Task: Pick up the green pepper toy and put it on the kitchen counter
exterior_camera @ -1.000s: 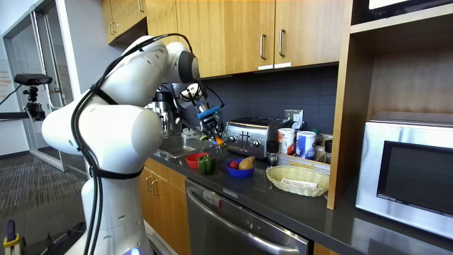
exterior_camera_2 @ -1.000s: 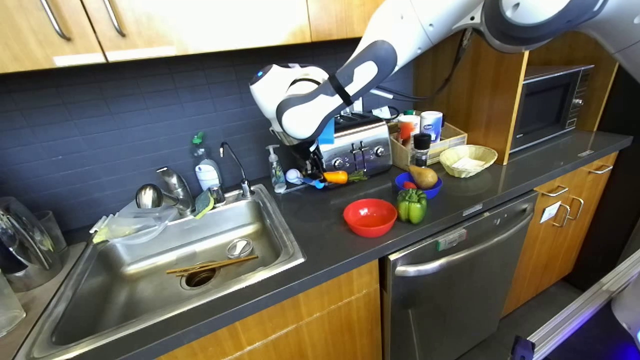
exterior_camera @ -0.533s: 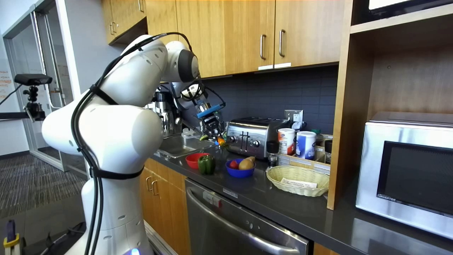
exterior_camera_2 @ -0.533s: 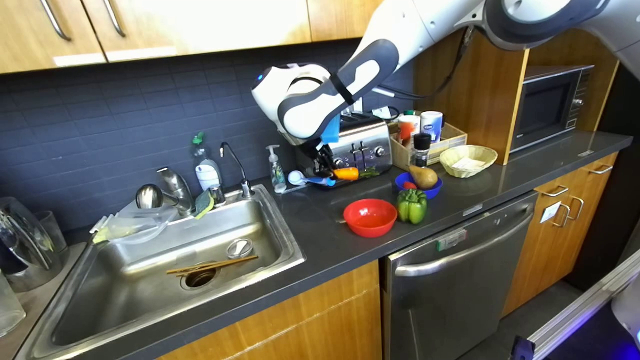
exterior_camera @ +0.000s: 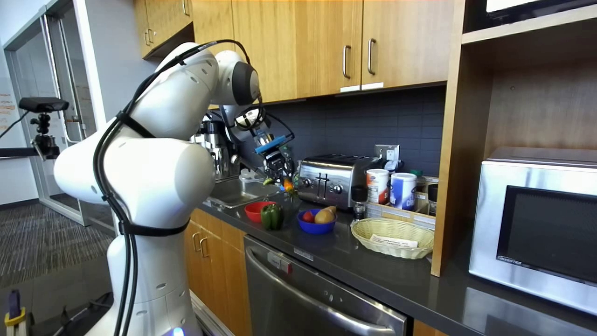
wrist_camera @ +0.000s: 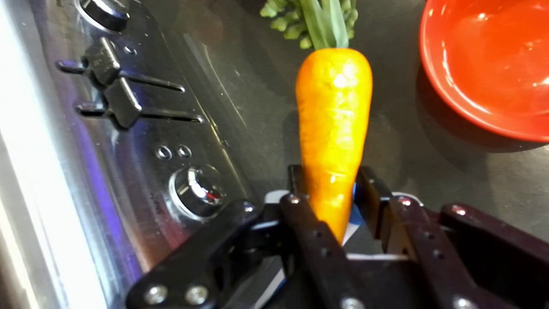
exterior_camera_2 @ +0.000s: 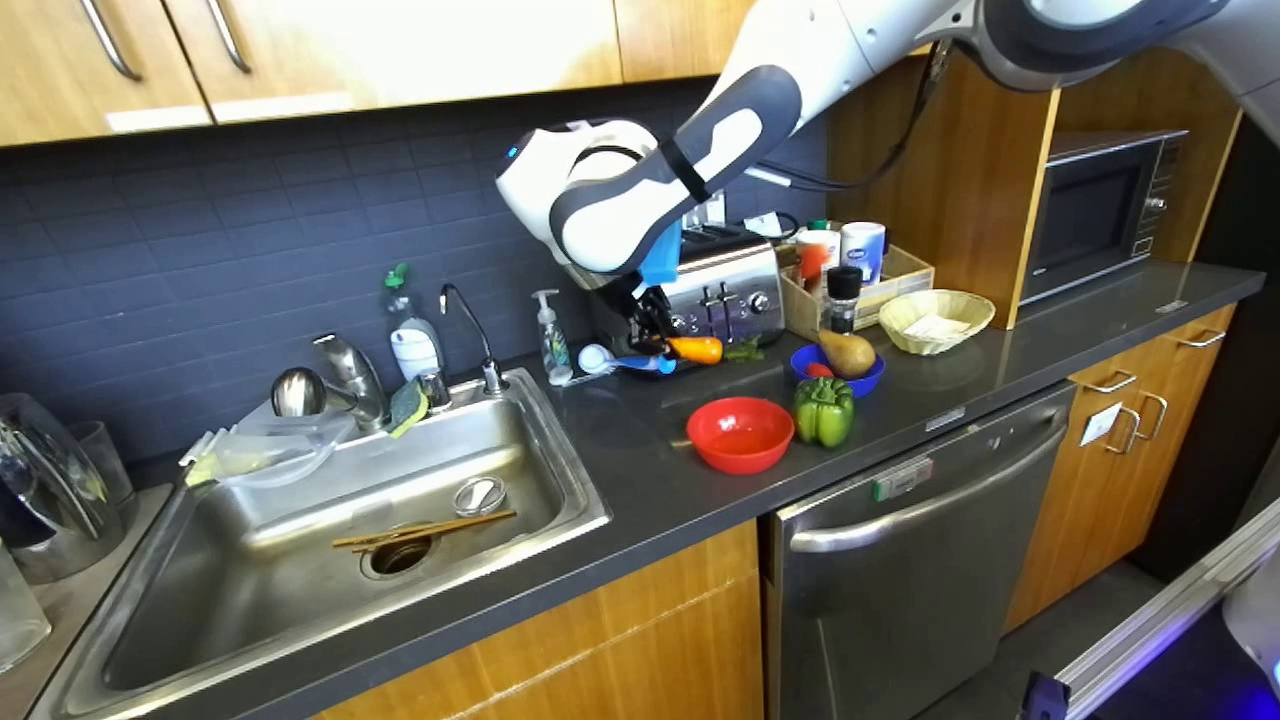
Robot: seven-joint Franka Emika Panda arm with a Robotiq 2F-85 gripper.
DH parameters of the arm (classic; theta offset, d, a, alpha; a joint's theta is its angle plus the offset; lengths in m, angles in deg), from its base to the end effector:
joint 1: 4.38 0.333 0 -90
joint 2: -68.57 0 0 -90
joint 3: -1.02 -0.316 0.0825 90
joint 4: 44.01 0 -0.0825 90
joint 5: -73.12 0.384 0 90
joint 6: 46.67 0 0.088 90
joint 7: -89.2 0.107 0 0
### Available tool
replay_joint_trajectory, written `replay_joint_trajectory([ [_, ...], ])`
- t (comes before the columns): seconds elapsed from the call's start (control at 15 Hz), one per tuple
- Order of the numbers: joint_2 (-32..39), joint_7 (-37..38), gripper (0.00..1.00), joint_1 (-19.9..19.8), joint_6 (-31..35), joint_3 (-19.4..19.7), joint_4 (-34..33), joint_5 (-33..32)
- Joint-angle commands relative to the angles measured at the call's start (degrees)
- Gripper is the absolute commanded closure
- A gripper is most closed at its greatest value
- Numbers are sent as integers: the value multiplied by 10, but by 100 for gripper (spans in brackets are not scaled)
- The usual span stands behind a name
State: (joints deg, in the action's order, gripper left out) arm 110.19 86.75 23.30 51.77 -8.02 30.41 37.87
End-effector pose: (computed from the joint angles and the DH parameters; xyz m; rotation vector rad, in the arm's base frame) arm 0.6159 0.3608 0.3056 2.3638 1.0624 -0.1795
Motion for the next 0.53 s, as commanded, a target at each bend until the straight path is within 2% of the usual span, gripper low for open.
replay_joint_trajectory([
  [0.0, -23, 9, 77, 3, -8, -2, 26, 2],
  [0.13, -23, 10, 80, 2, -9, -4, 27, 2],
  [0.33, -23, 8, 99, 1, -11, -5, 27, 4],
  [0.4, -24, 5, 60, 1, -8, -6, 30, 3],
  [0.47, -24, 2, 64, -1, -6, -7, 31, 3],
])
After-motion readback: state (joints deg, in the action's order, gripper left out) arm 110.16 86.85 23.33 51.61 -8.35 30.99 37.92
